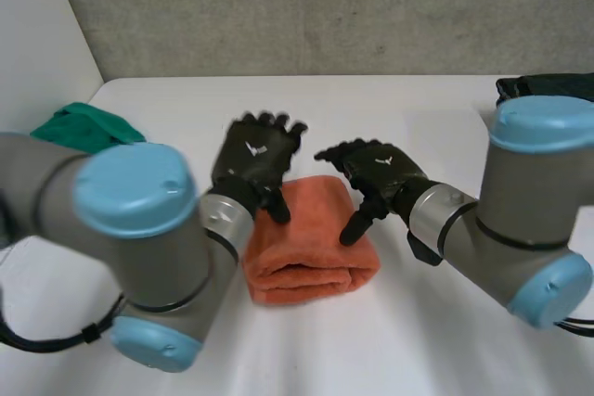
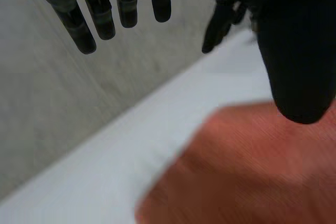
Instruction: Fold the laundry.
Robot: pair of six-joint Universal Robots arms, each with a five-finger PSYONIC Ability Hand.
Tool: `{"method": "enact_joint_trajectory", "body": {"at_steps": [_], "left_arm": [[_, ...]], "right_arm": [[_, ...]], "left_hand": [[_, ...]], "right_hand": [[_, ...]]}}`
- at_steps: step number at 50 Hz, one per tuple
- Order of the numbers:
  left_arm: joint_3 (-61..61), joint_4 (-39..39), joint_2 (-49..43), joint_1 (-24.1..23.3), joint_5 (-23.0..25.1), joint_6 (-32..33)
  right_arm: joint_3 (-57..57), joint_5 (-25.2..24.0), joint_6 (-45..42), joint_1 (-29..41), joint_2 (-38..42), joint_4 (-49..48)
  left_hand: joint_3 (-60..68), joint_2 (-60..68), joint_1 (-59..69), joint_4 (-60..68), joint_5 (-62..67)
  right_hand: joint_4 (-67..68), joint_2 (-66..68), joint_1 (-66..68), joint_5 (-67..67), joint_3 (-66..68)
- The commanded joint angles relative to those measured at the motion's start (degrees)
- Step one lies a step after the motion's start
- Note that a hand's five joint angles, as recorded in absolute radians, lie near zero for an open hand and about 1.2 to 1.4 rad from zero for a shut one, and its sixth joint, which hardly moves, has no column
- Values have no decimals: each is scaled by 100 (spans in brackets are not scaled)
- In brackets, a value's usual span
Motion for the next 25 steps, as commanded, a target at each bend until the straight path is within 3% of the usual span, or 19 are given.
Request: {"method": "enact_joint_trajectory", "body": {"at_steps": [1, 12, 20, 25], "left_arm": [[452, -1091, -802, -92, -871, 41], [303, -1469, -882, -75, -1021, 59], [443, -1391, -505, -75, -986, 252], [478, -1224, 233, -40, -618, 288]], "right_arm": [[-668, 2, -482, 41, 807, 394], [-1047, 379, -1492, 94, 1467, 429], [-898, 714, -1827, 120, 669, 289], [-101, 723, -1783, 121, 36, -561]], "left_hand": [[86, 117, 203, 126, 9], [120, 150, 237, 160, 43], [-115, -85, 1, -75, -192], [-115, -85, 1, -75, -192]], "right_hand": [[-249, -220, -338, -258, -242], [633, 663, 545, 625, 640], [634, 664, 546, 626, 641], [382, 412, 294, 374, 390]]}}
